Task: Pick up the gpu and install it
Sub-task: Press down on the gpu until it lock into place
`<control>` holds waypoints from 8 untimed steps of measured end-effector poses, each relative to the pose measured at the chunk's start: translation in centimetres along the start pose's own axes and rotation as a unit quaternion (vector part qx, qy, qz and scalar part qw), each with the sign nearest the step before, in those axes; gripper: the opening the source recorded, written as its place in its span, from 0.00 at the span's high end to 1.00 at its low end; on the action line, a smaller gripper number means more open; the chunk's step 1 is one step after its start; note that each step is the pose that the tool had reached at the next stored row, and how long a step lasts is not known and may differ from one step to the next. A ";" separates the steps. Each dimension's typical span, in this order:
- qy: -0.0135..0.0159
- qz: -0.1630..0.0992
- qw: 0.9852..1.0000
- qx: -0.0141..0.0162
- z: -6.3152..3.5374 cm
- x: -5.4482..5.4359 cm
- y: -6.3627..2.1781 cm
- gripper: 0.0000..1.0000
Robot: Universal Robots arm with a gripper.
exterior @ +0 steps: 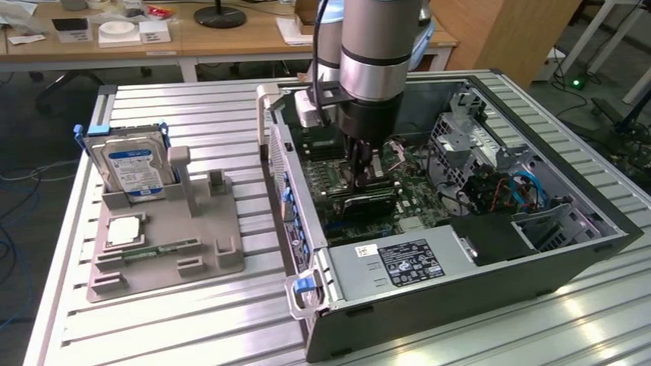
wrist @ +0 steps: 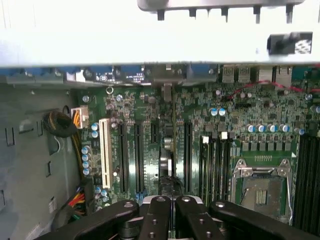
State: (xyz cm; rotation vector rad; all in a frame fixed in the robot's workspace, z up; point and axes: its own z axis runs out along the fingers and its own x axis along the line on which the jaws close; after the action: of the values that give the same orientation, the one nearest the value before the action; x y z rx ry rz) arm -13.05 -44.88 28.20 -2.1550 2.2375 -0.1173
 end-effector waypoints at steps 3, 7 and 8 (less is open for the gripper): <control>0.000 0.001 1.000 0.000 -0.04 0.0 0.58 0.89; 0.002 0.001 1.000 -0.002 -0.05 0.0 0.74 0.89; 0.003 0.000 1.000 -0.010 -0.05 0.0 0.74 0.89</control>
State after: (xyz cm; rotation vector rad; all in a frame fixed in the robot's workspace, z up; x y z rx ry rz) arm -13.80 -44.89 28.20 -2.1669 2.2522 -0.1020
